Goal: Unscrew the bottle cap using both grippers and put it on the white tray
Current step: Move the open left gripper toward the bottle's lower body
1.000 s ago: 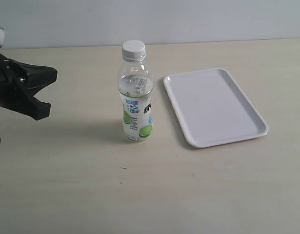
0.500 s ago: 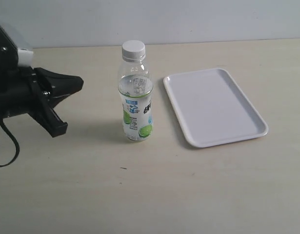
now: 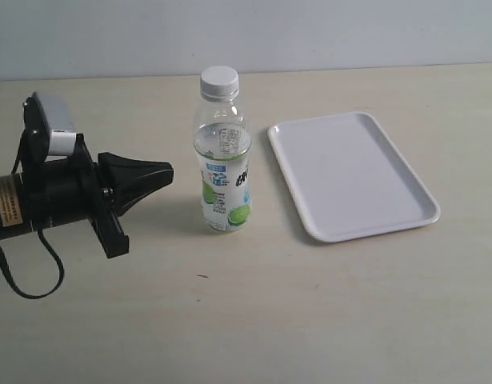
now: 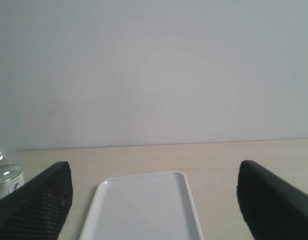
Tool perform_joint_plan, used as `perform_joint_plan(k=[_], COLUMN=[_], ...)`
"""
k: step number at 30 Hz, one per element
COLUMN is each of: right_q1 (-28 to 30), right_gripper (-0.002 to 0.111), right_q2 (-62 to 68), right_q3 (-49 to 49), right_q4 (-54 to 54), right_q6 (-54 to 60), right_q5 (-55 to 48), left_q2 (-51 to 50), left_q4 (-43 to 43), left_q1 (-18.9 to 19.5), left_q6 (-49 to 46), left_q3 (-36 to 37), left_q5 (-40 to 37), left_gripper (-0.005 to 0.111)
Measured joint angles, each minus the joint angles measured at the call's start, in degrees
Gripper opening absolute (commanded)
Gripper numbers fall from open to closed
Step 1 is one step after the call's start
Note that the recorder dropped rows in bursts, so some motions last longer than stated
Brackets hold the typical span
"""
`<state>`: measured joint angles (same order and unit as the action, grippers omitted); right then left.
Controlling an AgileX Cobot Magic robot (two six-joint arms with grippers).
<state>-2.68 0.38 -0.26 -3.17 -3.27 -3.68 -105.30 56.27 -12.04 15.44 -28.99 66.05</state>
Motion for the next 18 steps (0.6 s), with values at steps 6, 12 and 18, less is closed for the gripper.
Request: perform_joint_plan(k=[6,12,18], right_q1=[0.0,0.0,0.0], right_gripper=[0.084,0.084,0.084], right_q2=[0.0,0.0,0.0], right_q3=[0.0,0.0,0.0], right_q4=[0.0,0.0,0.0], right_q6=[0.0,0.0,0.0], right_q5=[0.0,0.0,0.0], left_q2=[-4.51,-9.26,-12.51], left_q4=[1.44,1.81,1.39], left_q1=[0.0,0.0,0.0], left_q6=[-4.55,-4.88,-4.88], left_q3=[-0.94,-4.87,-8.38], left_q5=[0.71,0.96,0.71], left_gripper=[0.0,0.0,0.002])
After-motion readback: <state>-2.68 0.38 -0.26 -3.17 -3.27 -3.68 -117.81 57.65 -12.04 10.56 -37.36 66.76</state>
